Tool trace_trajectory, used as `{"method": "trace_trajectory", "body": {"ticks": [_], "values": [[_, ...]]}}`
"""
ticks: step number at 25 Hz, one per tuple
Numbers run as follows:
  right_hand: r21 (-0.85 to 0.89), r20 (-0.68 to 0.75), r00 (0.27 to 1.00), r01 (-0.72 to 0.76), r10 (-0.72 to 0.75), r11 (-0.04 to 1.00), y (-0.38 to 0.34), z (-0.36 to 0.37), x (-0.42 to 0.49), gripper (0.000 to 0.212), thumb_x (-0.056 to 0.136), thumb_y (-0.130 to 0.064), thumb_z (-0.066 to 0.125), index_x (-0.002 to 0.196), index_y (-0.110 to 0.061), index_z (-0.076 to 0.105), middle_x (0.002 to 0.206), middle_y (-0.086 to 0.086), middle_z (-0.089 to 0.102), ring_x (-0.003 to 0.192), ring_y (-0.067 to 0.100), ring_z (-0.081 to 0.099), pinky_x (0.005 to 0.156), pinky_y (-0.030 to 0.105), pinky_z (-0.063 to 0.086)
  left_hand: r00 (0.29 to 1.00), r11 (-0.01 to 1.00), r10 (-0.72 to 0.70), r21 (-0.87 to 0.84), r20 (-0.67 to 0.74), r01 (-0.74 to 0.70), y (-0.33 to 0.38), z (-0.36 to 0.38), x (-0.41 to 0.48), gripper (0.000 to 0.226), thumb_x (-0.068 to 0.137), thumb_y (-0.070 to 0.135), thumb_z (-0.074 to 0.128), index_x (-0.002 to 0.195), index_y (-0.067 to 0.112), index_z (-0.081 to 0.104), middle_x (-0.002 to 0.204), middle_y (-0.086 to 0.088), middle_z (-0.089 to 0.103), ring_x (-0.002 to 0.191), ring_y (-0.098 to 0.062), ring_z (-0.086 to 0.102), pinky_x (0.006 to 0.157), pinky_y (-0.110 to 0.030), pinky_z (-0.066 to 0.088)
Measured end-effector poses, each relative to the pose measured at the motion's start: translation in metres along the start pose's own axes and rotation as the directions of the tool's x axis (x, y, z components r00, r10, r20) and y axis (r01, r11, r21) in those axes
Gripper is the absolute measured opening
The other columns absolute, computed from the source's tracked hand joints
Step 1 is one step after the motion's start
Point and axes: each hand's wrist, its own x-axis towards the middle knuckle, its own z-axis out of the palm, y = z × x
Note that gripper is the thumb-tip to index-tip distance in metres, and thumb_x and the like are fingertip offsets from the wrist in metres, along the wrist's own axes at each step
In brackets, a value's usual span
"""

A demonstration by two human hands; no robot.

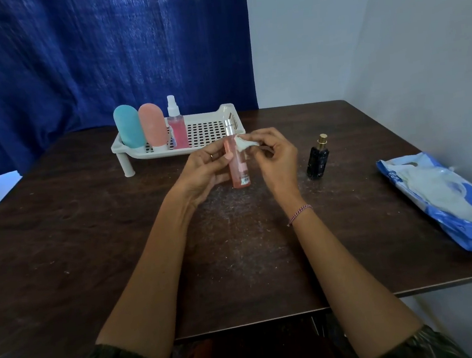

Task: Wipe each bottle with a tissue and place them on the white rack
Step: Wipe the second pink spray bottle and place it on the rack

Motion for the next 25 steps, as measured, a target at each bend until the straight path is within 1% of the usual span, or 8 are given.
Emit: {"method": "trace_trajectory", "body": {"ticks": [3,6,9,13,15,17,21,25], "values": [[-0.05,-0.018,0.998,0.051,-0.052,0.997,-0.003,-0.004,0.001,0.021,0.081,0.008,0.06,0.095,-0.006,0.07,0.099,-0.002,0.061,0.095,0.003,0.058,0.08,0.014,0.05,1.0,0.995,-0.01,0.099,0.003,0.009,-0.001,0.001,-0.001,0.038,0.086,-0.003,0.057,0.119,0.015,0.059,0.112,-0.004,0.067,0.103,-0.015,0.066,0.084,-0.036,0.057],[-0.118,0.004,0.991,0.132,-0.133,0.984,-0.004,-0.006,-0.001,0.02,0.079,0.007,0.063,0.093,-0.006,0.07,0.099,-0.001,0.061,0.095,0.007,0.059,0.079,0.017,0.053,0.996,0.994,0.021,0.105,-0.084,-0.012,-0.003,0.002,0.001,0.044,0.083,-0.001,0.062,0.125,0.013,0.058,0.117,-0.005,0.064,0.11,-0.02,0.063,0.09,-0.041,0.054],[-0.213,0.165,0.969,0.216,-0.183,0.953,-0.001,-0.006,-0.004,0.016,0.077,0.004,0.068,0.089,-0.007,0.071,0.099,-0.001,0.064,0.098,0.01,0.061,0.083,0.016,0.051,0.976,0.993,0.101,0.077,-0.193,-0.087,-0.002,-0.005,0.003,0.043,0.084,-0.001,0.062,0.125,0.01,0.057,0.115,-0.003,0.064,0.109,-0.02,0.063,0.087,-0.04,0.055],[-0.396,0.412,0.907,0.262,-0.085,0.88,0.002,-0.007,-0.001,0.022,0.077,0.004,0.067,0.093,-0.01,0.072,0.099,0.001,0.065,0.087,0.003,0.056,0.082,0.001,0.041,0.901,0.972,0.229,0.139,-0.367,-0.19,-0.001,-0.01,0.006,0.041,0.082,0.002,0.067,0.12,0.014,0.056,0.109,0.004,0.064,0.095,-0.012,0.068,0.081,-0.034,0.058],[-0.463,0.443,0.896,0.241,-0.012,0.853,0.003,-0.008,-0.001,0.024,0.077,0.002,0.067,0.097,-0.011,0.072,0.103,0.003,0.065,0.088,0.004,0.055,0.083,0.004,0.041,0.874,0.962,0.271,0.15,-0.403,-0.229,-0.003,-0.009,0.007,0.04,0.081,0.002,0.07,0.114,0.018,0.056,0.108,0.004,0.065,0.09,-0.01,0.07,0.08,-0.034,0.058],[-0.482,0.499,0.864,0.214,0.066,0.85,0.004,-0.01,-0.001,0.029,0.076,-0.001,0.07,0.102,-0.014,0.07,0.108,0.003,0.065,0.093,0.007,0.057,0.089,0.014,0.045,0.848,0.95,0.312,0.166,-0.428,-0.265,-0.004,-0.01,0.008,0.039,0.079,0.002,0.071,0.111,0.02,0.056,0.107,0.003,0.065,0.092,-0.013,0.069,0.083,-0.037,0.057],[-0.397,0.589,0.79,0.099,0.171,0.912,0.001,-0.019,-0.003,0.036,0.07,-0.018,0.08,0.103,-0.024,0.069,0.111,-0.007,0.066,0.103,0.002,0.056,0.095,0.02,0.042,0.804,0.92,0.384,0.262,-0.454,-0.292,-0.006,-0.013,0.01,0.043,0.078,0.003,0.073,0.113,0.02,0.055,0.114,-0.004,0.065,0.105,-0.018,0.065,0.088,-0.033,0.055],[-0.266,0.4,0.904,-0.039,0.147,0.963,-0.006,-0.01,0.002,0.038,0.068,-0.019,0.081,0.104,-0.019,0.068,0.111,-0.003,0.061,0.094,0.003,0.058,0.085,0.017,0.05,0.789,0.904,0.408,0.322,-0.459,-0.281,-0.01,-0.017,0.012,0.049,0.075,0.007,0.077,0.116,0.019,0.054,0.119,-0.006,0.064,0.11,-0.02,0.063,0.095,-0.04,0.052]]}}
